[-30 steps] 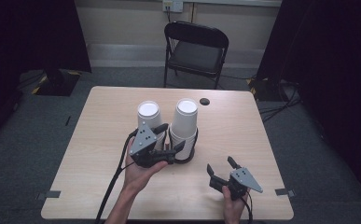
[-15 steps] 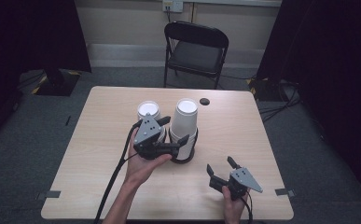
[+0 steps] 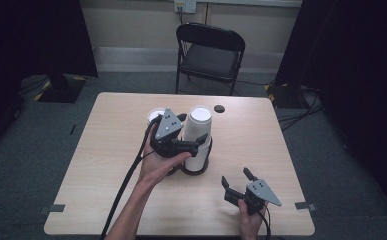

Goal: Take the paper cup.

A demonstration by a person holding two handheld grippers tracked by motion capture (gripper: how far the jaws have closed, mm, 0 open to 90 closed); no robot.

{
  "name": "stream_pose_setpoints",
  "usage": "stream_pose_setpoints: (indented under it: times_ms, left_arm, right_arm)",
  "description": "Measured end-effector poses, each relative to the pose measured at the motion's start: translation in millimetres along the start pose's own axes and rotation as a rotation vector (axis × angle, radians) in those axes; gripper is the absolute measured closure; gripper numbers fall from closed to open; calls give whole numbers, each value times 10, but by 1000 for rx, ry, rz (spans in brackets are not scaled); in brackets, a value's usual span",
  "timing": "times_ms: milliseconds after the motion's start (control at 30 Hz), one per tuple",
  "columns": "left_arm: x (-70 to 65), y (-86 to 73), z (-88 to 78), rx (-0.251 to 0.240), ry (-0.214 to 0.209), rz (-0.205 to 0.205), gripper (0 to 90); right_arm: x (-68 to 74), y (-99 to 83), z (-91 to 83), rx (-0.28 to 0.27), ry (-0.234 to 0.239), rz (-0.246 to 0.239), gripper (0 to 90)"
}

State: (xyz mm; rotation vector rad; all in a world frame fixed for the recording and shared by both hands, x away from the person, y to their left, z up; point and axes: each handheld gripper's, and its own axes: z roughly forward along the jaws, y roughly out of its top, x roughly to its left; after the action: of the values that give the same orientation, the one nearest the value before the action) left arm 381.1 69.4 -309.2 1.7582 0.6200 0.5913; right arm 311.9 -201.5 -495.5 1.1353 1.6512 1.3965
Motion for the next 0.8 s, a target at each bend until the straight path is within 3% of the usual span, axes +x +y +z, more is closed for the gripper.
stream_pose_setpoints:
  times_ms: [200,367,800]
  left_arm:
    - [86,72,137,20,31,-22,155]
    - [162,93,235,49,26,-39,154]
    - [174,103,434,104,29,-15,157]
  right_arm:
    - [-1,0,1,1,2,1,142]
    - [-2,1,3,1,5,-1,143]
    - [-4,1,3,2,4,3,146]
